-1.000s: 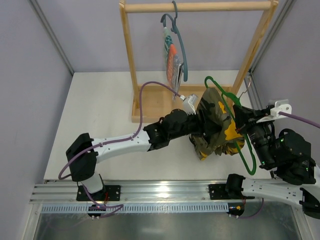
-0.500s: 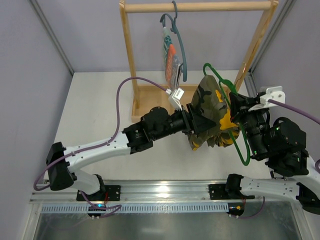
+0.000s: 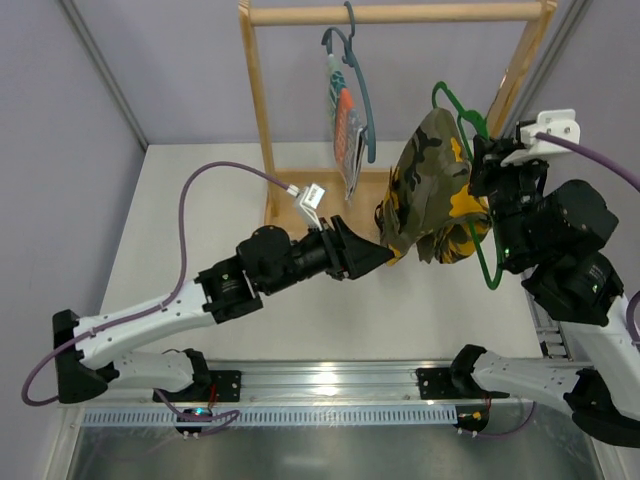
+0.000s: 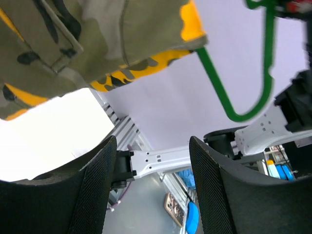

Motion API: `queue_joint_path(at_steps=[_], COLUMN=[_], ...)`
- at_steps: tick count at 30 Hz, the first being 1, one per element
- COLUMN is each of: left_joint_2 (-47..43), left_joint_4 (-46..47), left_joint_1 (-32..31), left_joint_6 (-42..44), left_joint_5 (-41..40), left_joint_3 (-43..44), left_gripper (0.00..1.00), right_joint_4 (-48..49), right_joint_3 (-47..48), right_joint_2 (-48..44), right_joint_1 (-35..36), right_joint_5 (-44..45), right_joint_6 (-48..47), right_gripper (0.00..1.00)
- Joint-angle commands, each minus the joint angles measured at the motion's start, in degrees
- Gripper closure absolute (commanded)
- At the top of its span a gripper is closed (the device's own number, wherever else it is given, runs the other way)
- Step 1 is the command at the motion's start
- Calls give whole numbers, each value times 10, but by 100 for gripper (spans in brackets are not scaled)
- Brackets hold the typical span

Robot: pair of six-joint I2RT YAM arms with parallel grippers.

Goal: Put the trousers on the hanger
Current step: Hang the hanger with trousers onto the clothesline

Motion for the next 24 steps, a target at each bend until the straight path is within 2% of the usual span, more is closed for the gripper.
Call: queue_joint_path(at_steps=[1,3,6,10,15,17,24], left_joint_2=[-60,-78,-108,-142,-176,-187,-218], left_joint_4=[-27,-37,-58,-65,-89,-90,-121], left_joint_1=[-1,-2,-2,-1,-1,-1,-2], left_joint_6=[35,40,45,45,55,55,66], left_joint_5=[-43,-53,-66,-73,-79,-79,-85], left_joint_3=[-8,-13,-27,-49,-67,-80,-101], left_gripper=[38,37,37,37,37,37,34], right_joint_4=[-7,-9,-14,9,23,53,121], right_joint_3=[71,84,109,122,161,162,192], right_joint_2=[28,43,63,80,122,130,185], right_joint_1=[-81,-130,-179,-249,-310,-340,-407], right_joint_5=[-152,-224,-273,-380,-450,-500,-588], right_joint_6=[73,84,106,137,171,184,233], right_gripper=[96,96,96,96,96,96,96])
